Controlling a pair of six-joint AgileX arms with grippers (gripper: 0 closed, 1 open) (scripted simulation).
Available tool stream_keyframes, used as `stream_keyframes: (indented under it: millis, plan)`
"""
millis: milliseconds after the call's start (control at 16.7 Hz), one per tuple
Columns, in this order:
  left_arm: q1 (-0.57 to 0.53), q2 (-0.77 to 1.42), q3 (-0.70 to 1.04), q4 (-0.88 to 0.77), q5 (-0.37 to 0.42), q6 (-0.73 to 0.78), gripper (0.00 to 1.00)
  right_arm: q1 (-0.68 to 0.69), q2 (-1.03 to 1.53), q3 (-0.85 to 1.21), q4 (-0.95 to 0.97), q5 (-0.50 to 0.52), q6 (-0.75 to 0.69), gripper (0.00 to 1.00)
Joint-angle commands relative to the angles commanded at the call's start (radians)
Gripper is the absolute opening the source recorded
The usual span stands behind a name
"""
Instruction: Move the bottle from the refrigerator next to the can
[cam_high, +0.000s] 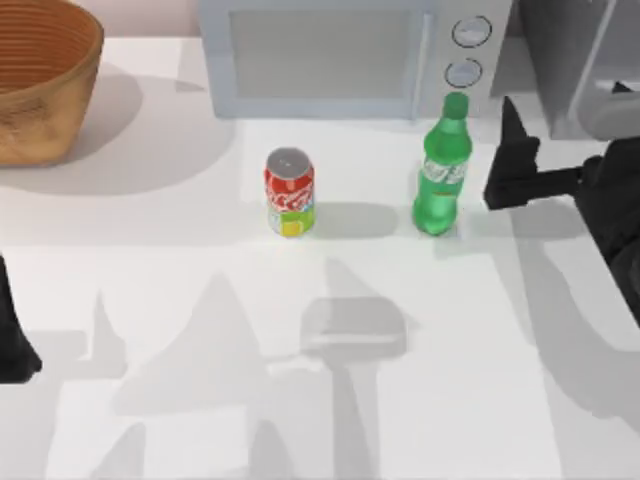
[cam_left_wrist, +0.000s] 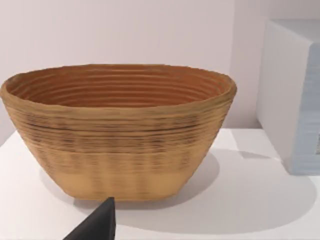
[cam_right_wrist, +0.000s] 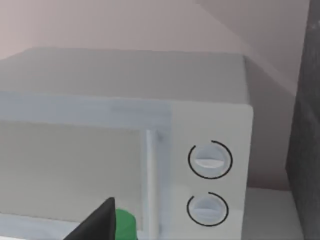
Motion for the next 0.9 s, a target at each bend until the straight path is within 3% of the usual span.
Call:
stream_keyframes:
  millis: [420, 900]
  plan:
    - [0.0, 0.0, 0.0, 0.0, 0.0, 0.0, 1.0, -0.253, -0.77, -0.269, -0.469, -0.233, 0.003, 1.0]
    - [0.0, 0.0, 0.0, 0.0, 0.0, 0.0, 1.0, -0.457, -1.361, -0.428, -0.919, -0.32, -0.02, 1.0]
